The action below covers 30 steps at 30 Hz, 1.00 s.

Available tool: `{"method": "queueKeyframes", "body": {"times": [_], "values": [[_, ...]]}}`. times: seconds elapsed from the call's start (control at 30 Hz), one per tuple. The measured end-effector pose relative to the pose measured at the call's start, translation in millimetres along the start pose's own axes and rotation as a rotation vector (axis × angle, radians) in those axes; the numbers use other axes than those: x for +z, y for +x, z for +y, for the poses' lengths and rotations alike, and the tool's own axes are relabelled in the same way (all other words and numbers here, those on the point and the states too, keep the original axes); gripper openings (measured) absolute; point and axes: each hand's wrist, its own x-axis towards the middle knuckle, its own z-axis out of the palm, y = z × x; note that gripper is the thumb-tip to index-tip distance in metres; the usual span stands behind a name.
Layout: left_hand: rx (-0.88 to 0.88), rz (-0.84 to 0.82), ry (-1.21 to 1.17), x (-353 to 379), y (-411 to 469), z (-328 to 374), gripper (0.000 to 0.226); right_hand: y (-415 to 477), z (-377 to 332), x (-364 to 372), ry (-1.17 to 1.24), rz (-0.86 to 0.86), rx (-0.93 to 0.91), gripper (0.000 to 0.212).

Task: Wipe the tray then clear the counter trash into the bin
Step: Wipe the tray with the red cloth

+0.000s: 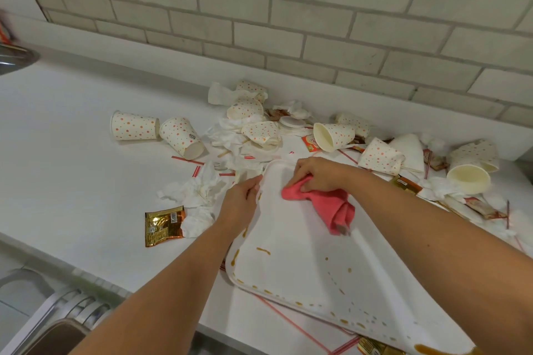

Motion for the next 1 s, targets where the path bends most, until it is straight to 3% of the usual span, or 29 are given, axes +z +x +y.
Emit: {"method": "queueKeyframes", "body": {"times": [0.2,0.33,0.47,0.57,0.8,1.0], "values": [[-0.019,0.011,-0.009,0.2,-1.1,1.6,0.036,18.8,-2.1,21.7,-0.026,0.284,0.129,0.035],[-0.022,0.019,-0.006,1.0,-0.4,1.1,0.035,21.0,-19.1,30.8,-0.015,0.233,0.016,0.038],[-0.014,0.019,-0.018,1.4,-1.2,1.7,0.035,1.9,-17.5,28.3,-0.046,0.003,-0.163,0.055],[-0.003,0.016,-0.015,0.1,-0.9,1.0,0.035,-9.7,-4.6,15.5,-0.012,-0.091,-0.132,0.055],[-0.009,0.013,-0.048,-0.1,0.3,-2.7,0.036,3.3,-13.2,30.7,0.009,0.177,0.01,0.037],[0.008,0.026,-0.06,0.5,-0.3,-1.7,0.035,5.3,-31.4,52.9,-0.147,0.201,-0.098,0.054]]}}
